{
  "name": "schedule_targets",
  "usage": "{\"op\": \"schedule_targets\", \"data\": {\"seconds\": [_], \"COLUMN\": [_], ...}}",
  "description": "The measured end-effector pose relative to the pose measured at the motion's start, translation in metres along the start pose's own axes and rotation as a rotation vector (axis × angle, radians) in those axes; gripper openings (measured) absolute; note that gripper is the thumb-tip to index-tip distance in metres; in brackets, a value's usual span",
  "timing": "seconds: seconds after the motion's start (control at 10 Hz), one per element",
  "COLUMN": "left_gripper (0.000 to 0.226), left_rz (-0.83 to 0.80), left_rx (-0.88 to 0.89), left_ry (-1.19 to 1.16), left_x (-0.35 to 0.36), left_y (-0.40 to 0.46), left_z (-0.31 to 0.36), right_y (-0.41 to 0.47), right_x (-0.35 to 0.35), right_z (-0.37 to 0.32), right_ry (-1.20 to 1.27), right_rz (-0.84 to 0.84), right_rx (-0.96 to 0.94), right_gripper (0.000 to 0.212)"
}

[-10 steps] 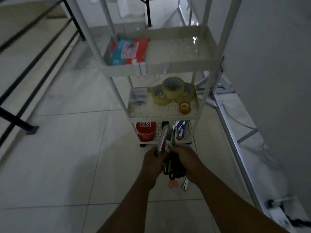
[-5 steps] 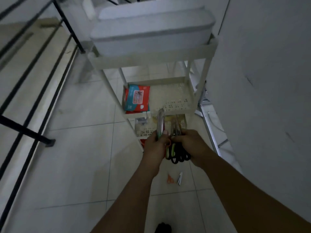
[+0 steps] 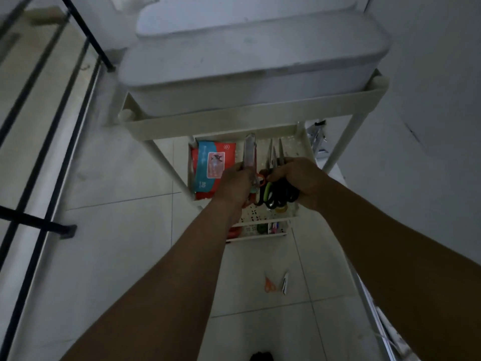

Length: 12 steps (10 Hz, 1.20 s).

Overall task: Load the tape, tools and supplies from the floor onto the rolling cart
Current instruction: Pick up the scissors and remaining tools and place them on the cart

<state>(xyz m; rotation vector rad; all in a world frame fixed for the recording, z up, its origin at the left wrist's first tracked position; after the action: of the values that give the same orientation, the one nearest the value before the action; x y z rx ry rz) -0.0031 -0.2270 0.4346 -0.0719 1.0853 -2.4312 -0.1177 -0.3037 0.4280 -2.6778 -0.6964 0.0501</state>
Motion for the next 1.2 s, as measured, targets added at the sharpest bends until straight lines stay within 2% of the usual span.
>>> {"op": "schedule_targets", "data": {"seconds": [0.1,0.2,0.3,0.4,0.5,0.6,0.7,0.8,0.9,1.0,1.1,1.2], "left_gripper": [0.035,0.025,0.022,0.017,0.021,0.025,0.031,0.035,0.025,0.028,0.035,0.033], "left_rz": [-0.001,0.035,0.058,0.066,0.070,0.075,0.089,0.093,0.144,0.205,0.220,0.215], "left_rx": [0.015,0.011,0.000,0.014,0.002,-0.008,-0.019,-0.046,-0.026,-0.003,0.023,0.020], "left_ry": [-0.019,-0.031,-0.001,0.039,0.064,0.095,0.110,0.101,0.130,0.188,0.236,0.314], "left_x": [-0.001,-0.001,-0.001,0.000,0.002,0.007,0.010,0.011,0.013,0.016,0.016,0.018], "left_y": [0.023,0.042,0.057,0.063,0.070,0.072,0.075,0.077,0.081,0.076,0.077,0.074], "left_z": [0.013,0.025,0.026,0.023,0.020,0.021,0.020,0.018,0.019,0.023,0.024,0.026], "right_y": [0.027,0.046,0.061,0.070,0.077,0.080,0.080,0.079,0.080,0.076,0.076,0.075], "right_x": [-0.003,-0.006,-0.006,-0.004,0.002,0.010,0.009,0.007,0.004,0.002,0.001,0.001], "right_z": [-0.005,-0.009,-0.006,0.000,0.002,0.002,0.005,0.005,0.007,0.004,-0.001,-0.005], "right_ry": [-0.067,-0.155,-0.216,-0.299,-0.338,-0.314,-0.346,-0.428,-0.504,-0.530,-0.564,-0.540], "right_rz": [0.016,0.044,0.053,0.055,0.056,0.036,0.055,0.061,0.097,0.169,0.206,0.224], "right_rx": [-0.017,-0.019,0.009,0.033,0.009,0.008,0.024,0.008,-0.036,-0.063,-0.084,-0.073], "right_gripper": [0.026,0.017,0.028,0.023,0.031,0.051,0.038,0.015,0.019,0.026,0.023,0.035]}}
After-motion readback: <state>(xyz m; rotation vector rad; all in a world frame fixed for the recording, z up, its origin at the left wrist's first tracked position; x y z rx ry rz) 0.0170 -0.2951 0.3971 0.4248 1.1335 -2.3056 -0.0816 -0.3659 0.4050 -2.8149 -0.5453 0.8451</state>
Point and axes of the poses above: each hand's wrist, its own y-axis towards the middle knuckle, its own x-axis out of the palm, z = x × y, the point moved 2 cm from there along y, towards the middle knuckle, and after that the axes turned 14 degrees about -x, right-handed, at the moved point
